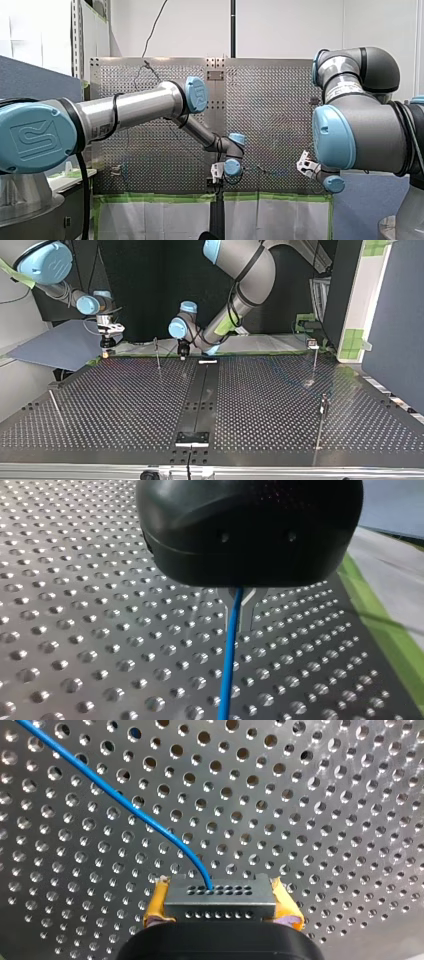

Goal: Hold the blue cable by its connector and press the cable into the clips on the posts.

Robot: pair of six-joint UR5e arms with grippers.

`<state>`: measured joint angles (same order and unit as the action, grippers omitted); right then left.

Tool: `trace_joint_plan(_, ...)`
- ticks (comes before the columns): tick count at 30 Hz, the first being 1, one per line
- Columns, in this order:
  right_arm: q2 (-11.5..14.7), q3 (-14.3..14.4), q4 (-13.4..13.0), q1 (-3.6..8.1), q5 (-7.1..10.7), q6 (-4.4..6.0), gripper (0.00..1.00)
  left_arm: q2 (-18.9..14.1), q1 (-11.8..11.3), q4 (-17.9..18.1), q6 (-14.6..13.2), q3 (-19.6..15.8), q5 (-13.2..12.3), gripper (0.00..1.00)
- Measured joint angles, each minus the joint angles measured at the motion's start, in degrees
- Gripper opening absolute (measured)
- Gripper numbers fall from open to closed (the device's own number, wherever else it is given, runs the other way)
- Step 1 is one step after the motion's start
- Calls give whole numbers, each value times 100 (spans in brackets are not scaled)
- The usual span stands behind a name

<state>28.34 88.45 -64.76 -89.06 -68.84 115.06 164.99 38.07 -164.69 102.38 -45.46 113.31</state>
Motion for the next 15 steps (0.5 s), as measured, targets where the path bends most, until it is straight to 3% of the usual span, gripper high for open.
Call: trace_joint_plan(15, -13, -208, 32, -29, 106, 42, 0, 0, 10, 86, -43, 108, 14, 0)
